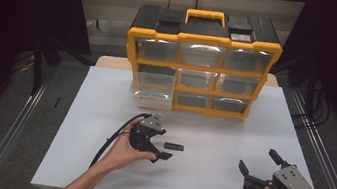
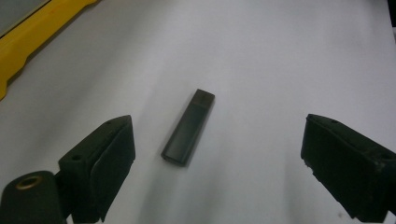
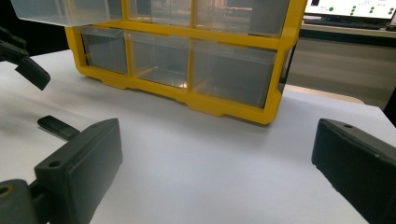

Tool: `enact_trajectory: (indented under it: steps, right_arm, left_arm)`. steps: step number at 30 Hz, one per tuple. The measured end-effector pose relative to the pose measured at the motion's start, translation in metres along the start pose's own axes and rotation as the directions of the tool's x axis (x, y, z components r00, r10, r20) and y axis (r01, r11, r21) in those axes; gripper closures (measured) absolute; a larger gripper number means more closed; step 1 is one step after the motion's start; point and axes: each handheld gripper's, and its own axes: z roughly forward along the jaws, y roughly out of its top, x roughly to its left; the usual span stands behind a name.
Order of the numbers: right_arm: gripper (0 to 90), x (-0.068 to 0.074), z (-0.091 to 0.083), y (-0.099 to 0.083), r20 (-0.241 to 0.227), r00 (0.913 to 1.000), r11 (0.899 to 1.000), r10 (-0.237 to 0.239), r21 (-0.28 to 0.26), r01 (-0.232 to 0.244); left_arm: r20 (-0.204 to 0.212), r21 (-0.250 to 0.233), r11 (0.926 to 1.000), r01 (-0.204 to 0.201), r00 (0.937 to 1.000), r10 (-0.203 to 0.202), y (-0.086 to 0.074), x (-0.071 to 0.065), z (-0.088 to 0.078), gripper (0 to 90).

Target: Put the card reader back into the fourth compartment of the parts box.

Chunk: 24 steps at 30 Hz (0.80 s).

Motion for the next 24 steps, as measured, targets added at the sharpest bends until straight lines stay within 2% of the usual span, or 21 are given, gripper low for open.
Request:
enact_trajectory:
  steps: [4,11,15,21,24]
  right_arm:
    - [1.9,0.0,0.0,0.0,0.002,1.0,1.0,-0.001,0.002,0.001]
    - [1.8,0.0,0.0,0.0,0.003,1.0,1.0,-0.002,0.002,0.002]
    - [1.8,0.0,0.0,0.0,0.004,1.0,1.0,-0.001,0.003,0.001]
    - [1.7,0.0,0.0,0.0,0.002,1.0,1.0,0.0,0.004,0.0]
    - [1.7,0.001,0.001,-0.001,-0.003,1.0,1.0,-0.004,0.004,0.004]
  left_arm:
    - [-0.014,0.04,0.9991,-0.011,0.9998,0.012,0.002,0.003,0.007,17.0]
    - [-0.019,0.092,0.9958,-0.005,0.9998,0.007,0.006,0.012,0.018,26.5]
    - [0.0,0.117,0.993,-0.018,0.9998,0.018,0.008,0.017,0.023,31.8]
    - [0.001,0.155,0.9873,-0.034,0.9994,0.034,0.01,0.02,0.032,36.4]
    - [0.011,0.176,0.9836,-0.041,0.9991,0.04,0.012,0.02,0.034,42.9]
